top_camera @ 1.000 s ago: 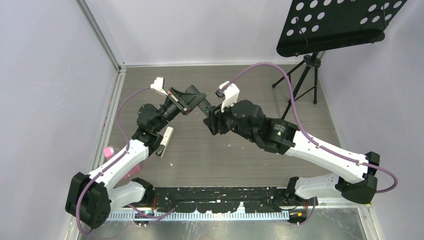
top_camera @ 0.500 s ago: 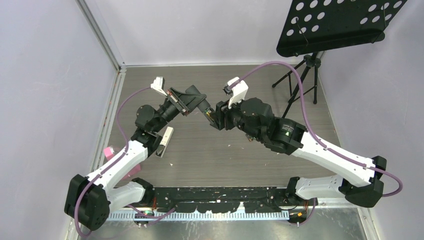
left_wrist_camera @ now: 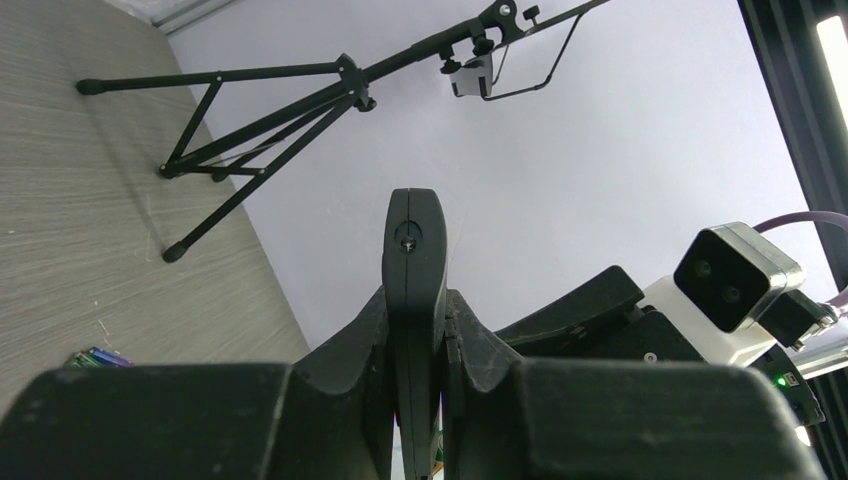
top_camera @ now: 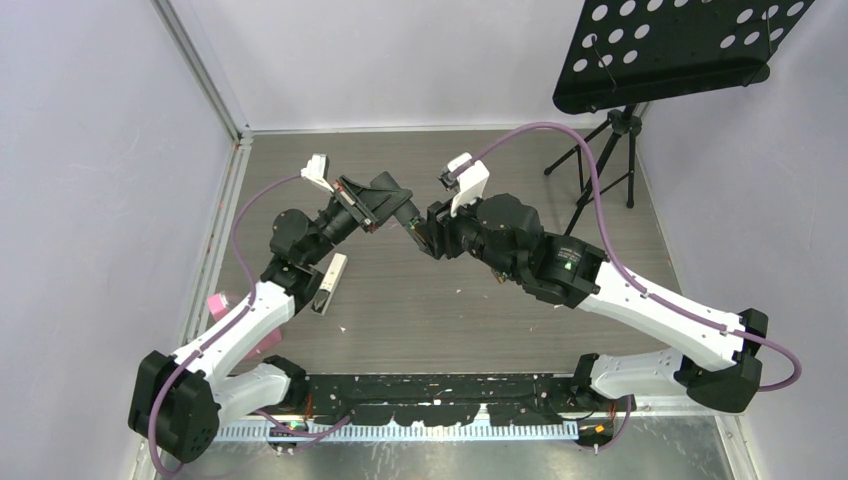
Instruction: Load the batteries into the remote control
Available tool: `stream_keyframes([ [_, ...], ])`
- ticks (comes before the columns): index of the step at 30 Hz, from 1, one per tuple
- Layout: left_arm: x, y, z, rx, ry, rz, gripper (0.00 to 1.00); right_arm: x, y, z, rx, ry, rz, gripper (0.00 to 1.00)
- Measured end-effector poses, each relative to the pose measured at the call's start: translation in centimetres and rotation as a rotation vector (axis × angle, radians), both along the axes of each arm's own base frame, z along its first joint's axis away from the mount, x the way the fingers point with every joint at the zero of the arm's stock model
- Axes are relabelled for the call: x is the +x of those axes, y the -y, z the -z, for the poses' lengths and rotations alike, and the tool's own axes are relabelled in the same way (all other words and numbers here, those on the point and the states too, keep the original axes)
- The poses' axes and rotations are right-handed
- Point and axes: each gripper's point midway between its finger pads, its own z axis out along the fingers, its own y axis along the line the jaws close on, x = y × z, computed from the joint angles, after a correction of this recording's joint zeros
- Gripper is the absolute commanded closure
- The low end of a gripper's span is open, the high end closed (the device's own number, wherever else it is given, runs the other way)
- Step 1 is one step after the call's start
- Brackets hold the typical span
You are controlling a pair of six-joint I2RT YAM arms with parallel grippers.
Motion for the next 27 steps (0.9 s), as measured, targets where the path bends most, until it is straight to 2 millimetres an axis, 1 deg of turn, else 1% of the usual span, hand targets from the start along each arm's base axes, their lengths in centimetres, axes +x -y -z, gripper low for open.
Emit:
stream_keyframes([
  [3,0.0,0.0,0.1,0.003,-0.006,0.000,1.00,-0.1,-0.2,-0.2,0.005,0.003,-0.012,0.61],
  [6,0.1,0.0,0.3,0.008,-0.012,0.000,1.00,-0.1,-0.6,-0.4,0.008,0.008,-0.026,0.66],
  [9,0.1,0.1,0.5,0.012,-0.020,0.000,1.00,0.0,-1.0,-0.4,0.002,0.009,-0.035,0.66],
  [16,0.2,0.1,1.0,0.025,-0.037,-0.001,1.00,0.1,-2.0,0.4,-0.018,-0.002,-0.060,0.67],
  [24,0.2,0.1,1.3,0.035,-0.039,-0.003,1.00,0.3,-2.3,0.7,-0.026,-0.006,-0.058,0.81],
  [27,0.3,0.1,1.3,0.038,-0.038,-0.004,1.00,0.3,-2.4,0.9,-0.028,-0.008,-0.058,0.84],
])
